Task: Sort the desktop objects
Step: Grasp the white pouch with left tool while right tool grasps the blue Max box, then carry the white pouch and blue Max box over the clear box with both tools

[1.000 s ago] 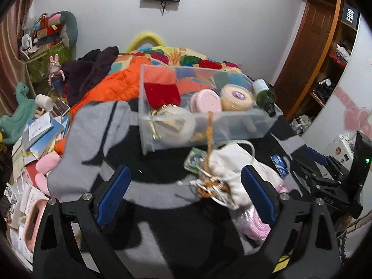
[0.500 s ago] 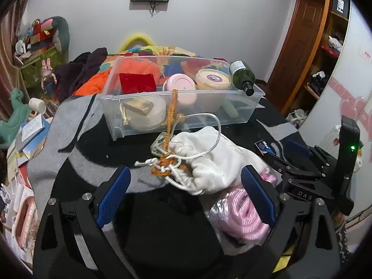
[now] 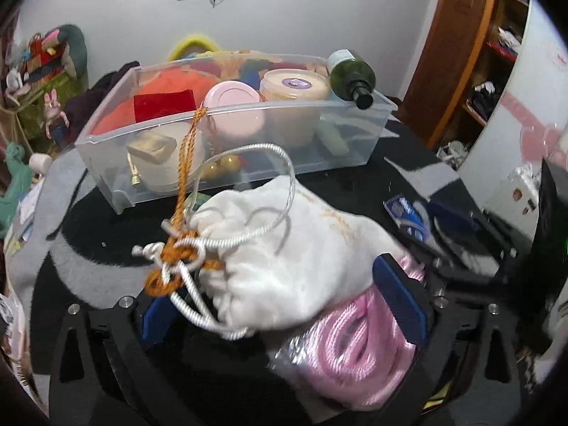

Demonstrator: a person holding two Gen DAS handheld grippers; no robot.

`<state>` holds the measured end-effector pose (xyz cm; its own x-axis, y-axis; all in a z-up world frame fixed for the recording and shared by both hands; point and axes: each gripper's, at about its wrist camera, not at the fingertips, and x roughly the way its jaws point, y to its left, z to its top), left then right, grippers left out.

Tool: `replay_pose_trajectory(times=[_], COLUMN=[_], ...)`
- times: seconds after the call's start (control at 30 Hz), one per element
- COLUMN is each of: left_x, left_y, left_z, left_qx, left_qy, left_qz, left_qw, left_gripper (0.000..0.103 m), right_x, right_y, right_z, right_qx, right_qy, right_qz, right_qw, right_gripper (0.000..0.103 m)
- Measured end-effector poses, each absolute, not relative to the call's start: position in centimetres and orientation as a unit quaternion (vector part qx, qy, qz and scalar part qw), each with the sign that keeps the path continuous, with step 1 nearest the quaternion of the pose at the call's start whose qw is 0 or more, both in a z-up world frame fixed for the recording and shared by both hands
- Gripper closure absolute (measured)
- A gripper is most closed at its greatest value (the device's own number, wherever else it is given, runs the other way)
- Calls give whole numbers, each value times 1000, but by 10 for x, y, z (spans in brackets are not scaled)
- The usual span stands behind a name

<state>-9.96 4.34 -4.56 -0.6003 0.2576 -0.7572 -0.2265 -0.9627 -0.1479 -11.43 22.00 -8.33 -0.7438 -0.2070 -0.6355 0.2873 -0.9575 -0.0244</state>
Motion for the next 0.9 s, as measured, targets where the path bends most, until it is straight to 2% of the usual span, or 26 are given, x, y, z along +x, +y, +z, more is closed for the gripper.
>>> replay_pose_trajectory(times=[0.23,0.27,0.37,0.5,0.57,0.63,0.73,0.9], left_x=[-126,-130,-136,-136,-133,-128,-121,-101], left_y=[39,36,37,41,39,37,30,33], left_z=[-56,-58,-59,-59,-57,-56,-52,-37], left_qx=[-453,-459,-458,-452,-447,-444,-438,-400], left_qy=[-69,-79,-72,-50,-45,-42,-41,9], left_qz=[877,873,876,883,886,887,889,911], left_qw=[144,145,134,120,117,118,127,102], left_gripper=[0,0,0,1,9,34,54,57], right_x=[-119,-119,-120,-119,-120,-120,-121,-120], right_y=[220,220,220,221,225,229,233,237], right_z=[-84,-84,-85,-84,-82,-82,-80,-77], right_qx=[333,334,335,332,333,335,336,332], right_qy=[51,49,50,49,37,24,8,-6], right_qz=[-931,-930,-930,-931,-931,-930,-930,-931], right_qw=[142,143,143,142,145,149,152,154], right_gripper=[49,54,59,78,78,78,78,78])
